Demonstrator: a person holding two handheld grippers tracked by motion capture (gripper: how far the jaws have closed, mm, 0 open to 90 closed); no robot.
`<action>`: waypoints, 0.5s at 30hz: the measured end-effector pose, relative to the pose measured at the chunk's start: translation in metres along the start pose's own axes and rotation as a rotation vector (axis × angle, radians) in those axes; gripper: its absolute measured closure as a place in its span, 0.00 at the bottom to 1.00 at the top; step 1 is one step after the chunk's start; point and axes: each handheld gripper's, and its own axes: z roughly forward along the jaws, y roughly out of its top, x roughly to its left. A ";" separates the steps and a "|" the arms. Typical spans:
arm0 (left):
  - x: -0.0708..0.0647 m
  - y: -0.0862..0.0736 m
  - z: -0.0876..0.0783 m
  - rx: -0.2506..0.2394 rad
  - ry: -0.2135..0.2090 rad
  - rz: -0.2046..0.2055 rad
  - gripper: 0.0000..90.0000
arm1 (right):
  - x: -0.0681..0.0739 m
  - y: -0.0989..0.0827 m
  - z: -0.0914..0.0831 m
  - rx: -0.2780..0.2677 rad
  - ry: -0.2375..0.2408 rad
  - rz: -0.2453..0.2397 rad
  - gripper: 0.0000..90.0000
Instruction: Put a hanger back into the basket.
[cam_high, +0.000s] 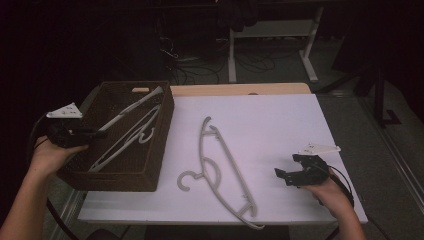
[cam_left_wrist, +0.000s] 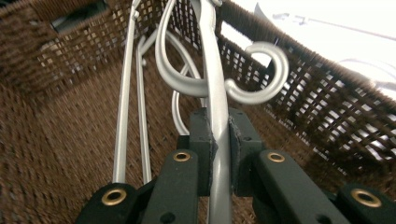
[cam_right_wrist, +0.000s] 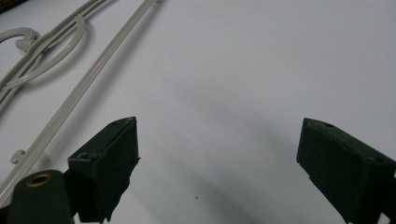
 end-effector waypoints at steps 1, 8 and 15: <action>0.001 -0.001 0.003 0.010 0.000 0.002 0.91 | 0.000 0.000 0.000 0.000 0.001 0.000 0.14; 0.004 -0.005 0.023 0.065 -0.014 0.000 0.91 | 0.000 0.000 0.001 0.004 0.002 -0.002 0.14; 0.011 -0.015 0.037 0.089 -0.068 -0.055 0.90 | -0.001 0.000 0.000 0.001 0.001 0.000 0.14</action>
